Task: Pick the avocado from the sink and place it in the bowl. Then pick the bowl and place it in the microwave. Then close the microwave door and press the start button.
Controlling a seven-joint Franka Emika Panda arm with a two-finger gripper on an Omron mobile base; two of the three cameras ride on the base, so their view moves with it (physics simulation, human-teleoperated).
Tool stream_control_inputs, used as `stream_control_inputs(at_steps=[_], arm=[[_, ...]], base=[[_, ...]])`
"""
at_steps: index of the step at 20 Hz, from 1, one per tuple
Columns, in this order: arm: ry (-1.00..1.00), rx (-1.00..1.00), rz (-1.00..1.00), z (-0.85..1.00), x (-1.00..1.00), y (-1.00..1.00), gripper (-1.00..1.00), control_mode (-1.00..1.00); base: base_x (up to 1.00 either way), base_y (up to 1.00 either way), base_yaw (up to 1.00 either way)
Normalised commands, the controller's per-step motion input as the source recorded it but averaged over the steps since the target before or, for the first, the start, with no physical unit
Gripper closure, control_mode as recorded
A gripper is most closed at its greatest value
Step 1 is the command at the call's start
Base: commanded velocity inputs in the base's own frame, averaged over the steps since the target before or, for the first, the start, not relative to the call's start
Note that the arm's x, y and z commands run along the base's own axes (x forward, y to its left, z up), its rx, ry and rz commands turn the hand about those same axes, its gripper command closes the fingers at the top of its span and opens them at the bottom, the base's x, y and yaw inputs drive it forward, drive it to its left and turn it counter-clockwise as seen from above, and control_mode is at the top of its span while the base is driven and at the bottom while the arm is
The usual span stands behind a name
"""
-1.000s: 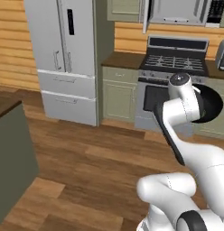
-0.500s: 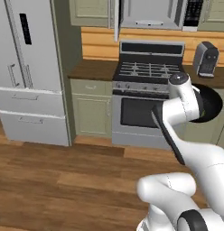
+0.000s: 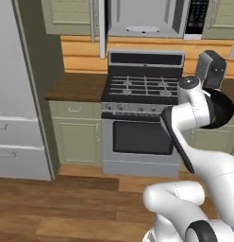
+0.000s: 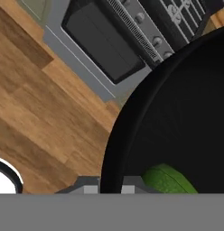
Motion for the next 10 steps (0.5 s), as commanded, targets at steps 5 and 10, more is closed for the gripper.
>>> stream_control_inputs(at_steps=[5, 10], arm=[[0.0, 0.0, 0.0, 0.0, 0.0, 0.0, 1.0, 1.0], [0.0, 0.0, 0.0, 0.0, 0.0, 0.0, 1.0, 1.0]], base=[[0.9, -0.06, -0.15], [0.68, 0.04, -0.14]])
